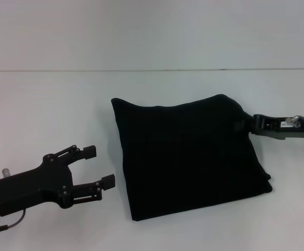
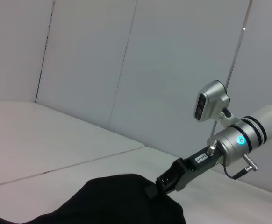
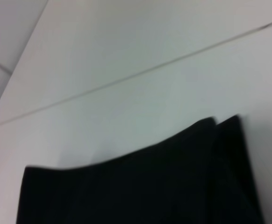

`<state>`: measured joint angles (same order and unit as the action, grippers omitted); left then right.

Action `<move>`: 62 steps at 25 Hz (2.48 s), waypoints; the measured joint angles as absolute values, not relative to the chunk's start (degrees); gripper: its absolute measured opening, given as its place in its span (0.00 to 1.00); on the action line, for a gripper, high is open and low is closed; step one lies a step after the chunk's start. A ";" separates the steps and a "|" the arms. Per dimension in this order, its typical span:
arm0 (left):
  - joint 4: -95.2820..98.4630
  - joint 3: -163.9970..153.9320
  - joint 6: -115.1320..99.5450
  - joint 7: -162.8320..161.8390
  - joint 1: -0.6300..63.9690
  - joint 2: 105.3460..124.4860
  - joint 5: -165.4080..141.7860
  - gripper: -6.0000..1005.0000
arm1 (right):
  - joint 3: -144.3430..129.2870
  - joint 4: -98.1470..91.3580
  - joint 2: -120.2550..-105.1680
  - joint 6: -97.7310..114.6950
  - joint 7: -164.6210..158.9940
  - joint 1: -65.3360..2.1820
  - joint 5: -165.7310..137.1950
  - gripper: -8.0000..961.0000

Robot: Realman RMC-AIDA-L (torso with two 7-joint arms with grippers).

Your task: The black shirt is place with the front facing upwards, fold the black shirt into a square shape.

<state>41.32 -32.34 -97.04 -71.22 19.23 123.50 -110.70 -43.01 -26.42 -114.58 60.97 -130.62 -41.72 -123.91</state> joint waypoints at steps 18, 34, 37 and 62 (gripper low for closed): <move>39.77 -29.91 -97.55 -76.48 20.62 123.30 -109.57 0.93 | -34.51 -33.36 -114.12 63.65 -123.85 -34.37 -116.53 0.67; 34.50 -22.95 -96.94 -82.81 22.91 122.43 -109.24 0.92 | -43.68 -28.42 -119.37 71.46 -89.06 -35.01 -106.69 0.83; 34.46 -22.93 -96.95 -83.38 22.90 122.43 -109.24 0.92 | -48.01 -26.45 -119.67 65.64 -88.84 -36.50 -107.65 0.83; 33.88 -22.87 -97.05 -85.34 23.83 122.43 -109.21 0.92 | -43.38 -30.67 -119.30 70.69 -76.08 -27.48 -102.83 0.83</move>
